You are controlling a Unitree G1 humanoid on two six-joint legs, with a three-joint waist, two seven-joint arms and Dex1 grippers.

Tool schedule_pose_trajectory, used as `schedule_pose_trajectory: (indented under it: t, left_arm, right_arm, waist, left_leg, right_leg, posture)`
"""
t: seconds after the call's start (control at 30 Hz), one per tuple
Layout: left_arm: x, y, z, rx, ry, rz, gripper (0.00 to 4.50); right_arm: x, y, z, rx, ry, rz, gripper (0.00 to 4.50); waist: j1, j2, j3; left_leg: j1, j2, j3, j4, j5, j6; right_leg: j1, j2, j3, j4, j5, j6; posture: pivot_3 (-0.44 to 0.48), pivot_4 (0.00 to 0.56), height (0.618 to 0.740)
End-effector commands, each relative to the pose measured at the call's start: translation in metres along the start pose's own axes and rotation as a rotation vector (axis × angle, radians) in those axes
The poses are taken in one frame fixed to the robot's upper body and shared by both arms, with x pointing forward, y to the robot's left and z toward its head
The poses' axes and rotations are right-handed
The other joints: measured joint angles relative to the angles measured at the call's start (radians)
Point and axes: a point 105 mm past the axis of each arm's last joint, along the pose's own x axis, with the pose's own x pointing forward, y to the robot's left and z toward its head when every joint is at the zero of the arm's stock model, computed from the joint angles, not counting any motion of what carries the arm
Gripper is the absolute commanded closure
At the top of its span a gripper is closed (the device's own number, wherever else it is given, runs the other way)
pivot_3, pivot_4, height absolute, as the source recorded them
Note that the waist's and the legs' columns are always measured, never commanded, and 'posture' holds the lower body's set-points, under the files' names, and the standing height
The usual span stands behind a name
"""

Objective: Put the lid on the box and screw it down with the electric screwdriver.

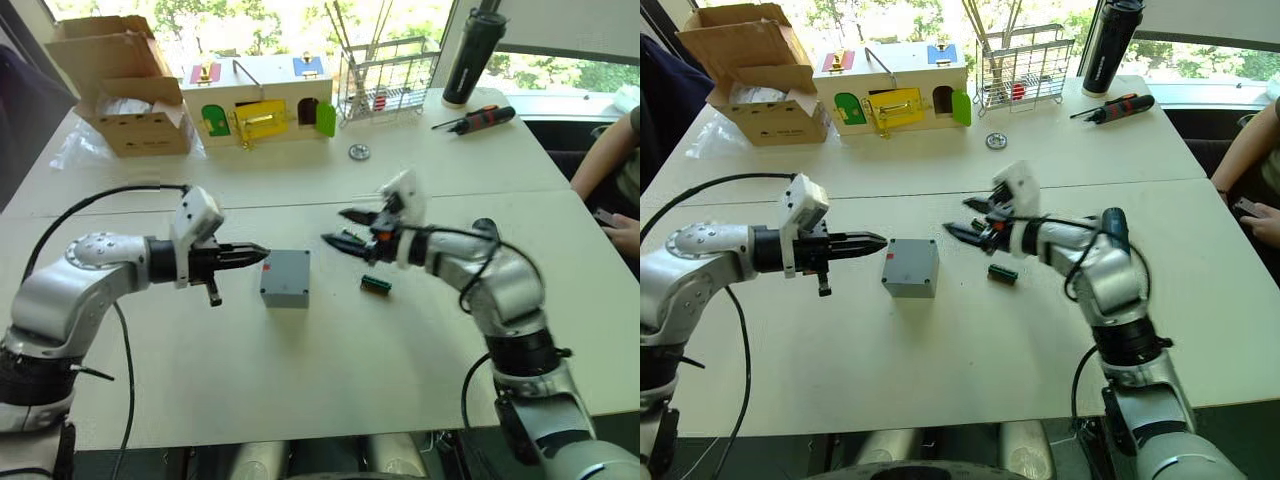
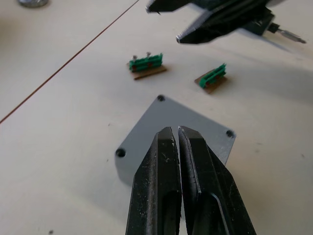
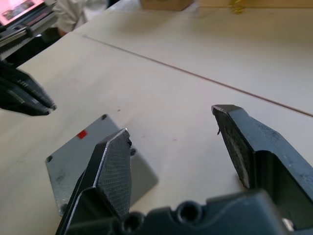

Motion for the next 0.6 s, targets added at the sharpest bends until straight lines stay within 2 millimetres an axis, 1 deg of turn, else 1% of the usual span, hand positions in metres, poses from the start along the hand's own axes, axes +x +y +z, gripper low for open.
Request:
schedule_pose_trajectory:
  t: [0.03, 0.07, 0.13, 0.17, 0.2, 0.27, 0.3, 0.4, 0.47, 0.53, 0.6]
  left_arm:
    - [0.014, -0.016, 0.019, 0.102, -0.032, -0.131, 4.36]
    - [0.017, -0.019, 0.02, 0.119, -0.03, -0.155, 4.36]
    - [0.023, -0.024, 0.022, 0.153, -0.024, -0.196, 4.36]
    - [0.027, -0.026, 0.022, 0.188, -0.005, -0.213, 4.36]
    - [0.031, -0.029, 0.02, 0.226, 0.014, -0.236, 4.36]
    - [0.036, -0.036, 0.019, 0.264, 0.024, -0.277, 4.36]
    - [0.037, -0.039, 0.02, 0.27, 0.019, -0.295, 4.36]
    - [0.04, -0.046, 0.019, 0.283, 0.011, -0.326, 4.36]
    - [0.042, -0.049, 0.019, 0.286, 0.008, -0.331, 4.36]
    - [0.044, -0.052, 0.019, 0.286, 0.001, -0.331, 4.36]
    - [0.044, -0.054, 0.018, 0.279, -0.009, -0.326, 4.36]
  right_arm:
    - [-0.045, -0.023, 0.028, -0.016, 0.009, -0.085, 0.97]
    - [-0.054, -0.027, 0.03, -0.018, 0.032, -0.101, 0.81]
    - [-0.072, -0.043, 0.029, 0.002, 0.101, -0.184, 0.04]
    - [-0.087, -0.055, 0.018, 0.088, 0.223, -0.245, 0.01]
    - [-0.106, -0.063, 0.006, 0.193, 0.357, -0.284, 0.01]
    - [-0.136, -0.071, -0.007, 0.345, 0.525, -0.349, 0.01]
    - [-0.145, -0.072, -0.01, 0.378, 0.569, -0.357, 0.01]
    - [-0.159, -0.07, -0.02, 0.441, 0.657, -0.337, 0.01]
    - [-0.164, -0.068, -0.025, 0.472, 0.691, -0.325, 0.01]
    - [-0.169, -0.068, -0.04, 0.552, 0.744, -0.322, 0.01]
    - [-0.169, -0.071, -0.057, 0.628, 0.794, -0.328, 0.01]
  waist:
    - [-0.001, 0.0, 0.0]
    - [-0.002, 0.0, 0.0]
    - [-0.008, 0.0, 0.0]
    - [-0.012, 0.0, 0.0]
    - [-0.012, 0.001, 0.0]
    - [-0.007, 0.002, 0.001]
    - [-0.004, 0.002, 0.001]
    - [-0.006, 0.002, 0.001]
    - [-0.009, 0.002, 0.001]
    - [-0.007, 0.002, 0.001]
    - [-0.007, 0.002, 0.001]
  left_leg:
    - [0.0, 0.0, 0.0, 0.0, 0.0, 0.0]
    - [0.0, 0.0, 0.0, 0.0, 0.0, 0.0]
    - [0.0, 0.0, 0.001, -0.001, 0.0, 0.0]
    - [0.0, 0.0, 0.001, -0.002, 0.0, 0.0]
    - [0.0, 0.001, 0.002, -0.002, 0.0, 0.0]
    - [0.0, 0.002, 0.004, -0.002, 0.0, 0.0]
    - [0.0, 0.001, 0.004, -0.002, 0.0, 0.001]
    - [0.0, 0.002, 0.004, -0.002, -0.001, 0.002]
    - [0.0, 0.003, 0.006, -0.001, -0.001, 0.002]
    - [0.0, 0.003, 0.006, -0.001, -0.001, 0.002]
    - [0.0, 0.003, 0.006, -0.001, -0.001, 0.002]
  right_leg:
    - [0.0, 0.0, 0.0, 0.0, 0.0, 0.0]
    - [0.0, 0.0, 0.0, 0.0, 0.0, 0.0]
    - [0.0, 0.0, 0.0, -0.001, 0.0, 0.0]
    - [0.0, 0.0, 0.0, -0.001, 0.0, 0.0]
    - [0.0, 0.0, 0.0, -0.001, 0.0, 0.0]
    - [-0.001, 0.0, 0.001, -0.001, 0.0, 0.0]
    - [-0.001, 0.0, 0.001, -0.001, 0.0, 0.0]
    - [0.0, -0.001, 0.001, -0.003, 0.0, 0.0]
    - [0.0, -0.001, 0.001, -0.004, 0.0, 0.0]
    - [0.0, 0.0, 0.001, -0.004, 0.0, 0.0]
    - [0.0, 0.0, 0.001, -0.003, 0.0, 0.0]
  posture:
    - [0.0, 0.15, 0.74]
    - [0.0, 0.15, 0.74]
    - [0.0, 0.15, 0.74]
    - [0.0, 0.15, 0.74]
    - [0.0, 0.15, 0.74]
    - [0.0, 0.15, 0.74]
    - [0.0, 0.15, 0.74]
    - [0.0, 0.15, 0.74]
    - [0.0, 0.15, 0.74]
    - [0.0, 0.15, 0.74]
    - [0.0, 0.15, 0.74]
